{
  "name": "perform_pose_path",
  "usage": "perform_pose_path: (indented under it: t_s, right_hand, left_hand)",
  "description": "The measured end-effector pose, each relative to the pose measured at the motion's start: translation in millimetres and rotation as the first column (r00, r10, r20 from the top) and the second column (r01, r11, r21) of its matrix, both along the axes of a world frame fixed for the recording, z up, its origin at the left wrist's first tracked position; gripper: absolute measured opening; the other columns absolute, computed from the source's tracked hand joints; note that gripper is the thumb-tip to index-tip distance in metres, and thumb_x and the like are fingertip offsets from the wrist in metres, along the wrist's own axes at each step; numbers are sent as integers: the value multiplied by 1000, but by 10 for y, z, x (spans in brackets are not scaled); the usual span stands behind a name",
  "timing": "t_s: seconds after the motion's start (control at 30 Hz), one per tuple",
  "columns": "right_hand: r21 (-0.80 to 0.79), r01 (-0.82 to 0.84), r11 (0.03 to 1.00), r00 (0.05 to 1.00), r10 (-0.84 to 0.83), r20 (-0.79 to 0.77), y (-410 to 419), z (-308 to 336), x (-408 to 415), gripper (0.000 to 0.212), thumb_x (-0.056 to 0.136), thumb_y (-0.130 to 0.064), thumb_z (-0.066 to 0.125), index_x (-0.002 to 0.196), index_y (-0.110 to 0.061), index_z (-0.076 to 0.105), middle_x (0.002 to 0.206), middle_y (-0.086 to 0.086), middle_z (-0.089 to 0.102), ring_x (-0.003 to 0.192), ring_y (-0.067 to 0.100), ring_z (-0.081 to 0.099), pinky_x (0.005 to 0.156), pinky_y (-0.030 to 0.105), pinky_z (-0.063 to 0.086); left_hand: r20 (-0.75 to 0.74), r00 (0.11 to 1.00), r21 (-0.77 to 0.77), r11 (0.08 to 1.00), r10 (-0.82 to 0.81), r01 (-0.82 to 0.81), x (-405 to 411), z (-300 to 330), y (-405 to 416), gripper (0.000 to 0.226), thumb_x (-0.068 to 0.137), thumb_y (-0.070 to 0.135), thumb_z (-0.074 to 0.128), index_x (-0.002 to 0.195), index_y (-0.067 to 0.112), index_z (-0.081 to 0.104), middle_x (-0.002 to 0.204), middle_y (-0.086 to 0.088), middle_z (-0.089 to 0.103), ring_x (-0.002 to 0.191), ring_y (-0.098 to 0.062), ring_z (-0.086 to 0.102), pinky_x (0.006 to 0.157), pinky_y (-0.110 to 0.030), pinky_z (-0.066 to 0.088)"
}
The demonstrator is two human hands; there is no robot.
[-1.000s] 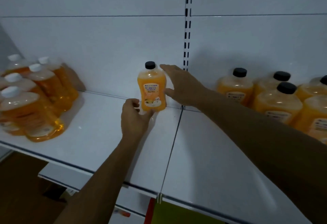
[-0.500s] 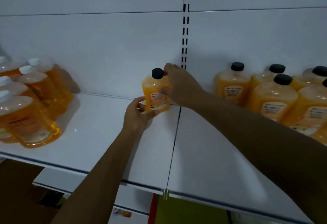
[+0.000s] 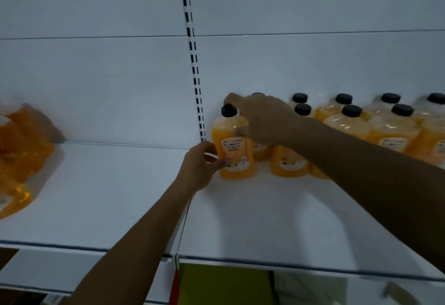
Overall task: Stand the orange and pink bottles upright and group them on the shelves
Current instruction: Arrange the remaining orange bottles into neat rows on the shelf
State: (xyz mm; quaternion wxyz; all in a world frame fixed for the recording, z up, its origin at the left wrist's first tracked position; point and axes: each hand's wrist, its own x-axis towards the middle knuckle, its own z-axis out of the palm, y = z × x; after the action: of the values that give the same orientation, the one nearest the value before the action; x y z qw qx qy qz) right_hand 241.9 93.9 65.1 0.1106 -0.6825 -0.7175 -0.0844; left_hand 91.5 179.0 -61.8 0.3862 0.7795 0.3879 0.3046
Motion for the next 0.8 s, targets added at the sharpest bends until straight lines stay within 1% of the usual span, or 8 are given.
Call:
perform_pose_path:
  t_s: [0.07,0.2,0.3,0.43,0.5,0.6,0.7,0.8]
  right_hand:
    - [18,15,1000,1000,-16,23,-78,40,106,52,87,-37,66,128,-25,36,96,4,58,82,23,58,66,34,45]
    - [44,75,996,991,-79,111,-171,57,269,51,88,-40,63,128,-24,35,99,6,61,80,24,60,64,34,46]
    - [59,90,994,982,-98,159,-192,-19,325,51,90,-40,61,129,-23,32,101,6,62,81,24,60,64,34,42]
    - [57,129,990,959,-139,247,-188,-99,407,50,92,-42,56,129,-21,29,101,5,63,81,24,57,74,38,38]
    - [46,135,990,958,-142,248,-173,-113,427,51,92,-41,58,129,-21,28,102,5,62,85,26,59,83,43,40]
    - [23,143,989,960,-145,241,-138,-129,391,55,91,-35,61,130,-22,24,103,7,62,84,26,57,88,46,40]
    - [24,165,986,953,-166,252,-172,-112,362,63,86,-35,65,134,-19,27,116,11,55,101,29,56,93,50,39]
    - [99,114,989,945,-139,295,-223,-107,345,69,83,-46,64,135,-15,31,129,13,45,116,32,48,99,50,38]
  left_hand:
    - [14,1000,22,1000,-6,5,134,15,-41,33,78,26,79,103,15,60,98,3,66,81,-10,65,67,-19,52]
    - [9,1000,41,999,-28,27,311,43,-86,30,79,27,77,101,19,58,96,7,64,82,-8,64,67,-18,51]
    - [-19,999,36,999,-26,27,405,18,-111,30,80,27,76,102,20,57,97,8,63,81,-5,62,68,-18,50]
    - [-20,1000,31,999,-7,8,485,-71,-133,33,82,28,75,109,17,59,104,5,64,83,-6,61,66,-14,47]
    - [-25,1000,49,999,11,-10,507,-95,-151,35,83,29,73,112,17,58,104,7,62,82,-4,59,63,-11,44]
    - [-16,999,49,998,34,-33,514,-115,-187,37,84,31,72,115,16,59,108,6,63,85,-6,60,64,-11,44]
    - [-44,998,45,998,48,-46,482,-126,-233,48,82,39,73,121,17,57,113,4,64,91,-12,62,73,-19,51]
    - [-104,991,62,995,88,-82,343,-113,-348,56,81,47,71,125,18,54,112,5,61,98,-12,60,81,-24,48]
